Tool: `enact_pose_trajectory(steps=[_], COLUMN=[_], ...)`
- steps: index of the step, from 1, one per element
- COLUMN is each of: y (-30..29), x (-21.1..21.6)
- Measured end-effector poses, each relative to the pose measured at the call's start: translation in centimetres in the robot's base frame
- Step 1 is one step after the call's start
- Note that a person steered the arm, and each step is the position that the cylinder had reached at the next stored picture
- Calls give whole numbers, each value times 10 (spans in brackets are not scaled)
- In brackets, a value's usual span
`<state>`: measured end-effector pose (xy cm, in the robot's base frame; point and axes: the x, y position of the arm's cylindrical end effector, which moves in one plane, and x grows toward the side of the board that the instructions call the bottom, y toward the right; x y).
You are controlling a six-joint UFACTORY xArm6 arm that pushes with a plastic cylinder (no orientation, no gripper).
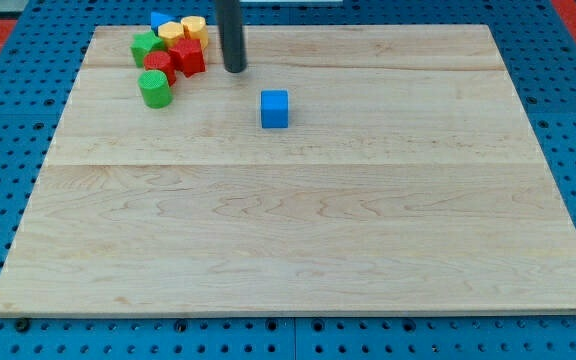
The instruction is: Place the red star at the top side of the blue cube
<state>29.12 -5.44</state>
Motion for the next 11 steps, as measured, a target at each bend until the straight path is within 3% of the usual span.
enact_pose_trajectory(steps=[1, 2, 3, 4, 8, 10, 11], y=[-17, -91, -163, -174, -104, -12, -36], x=[55, 76, 76, 32, -56, -33, -43])
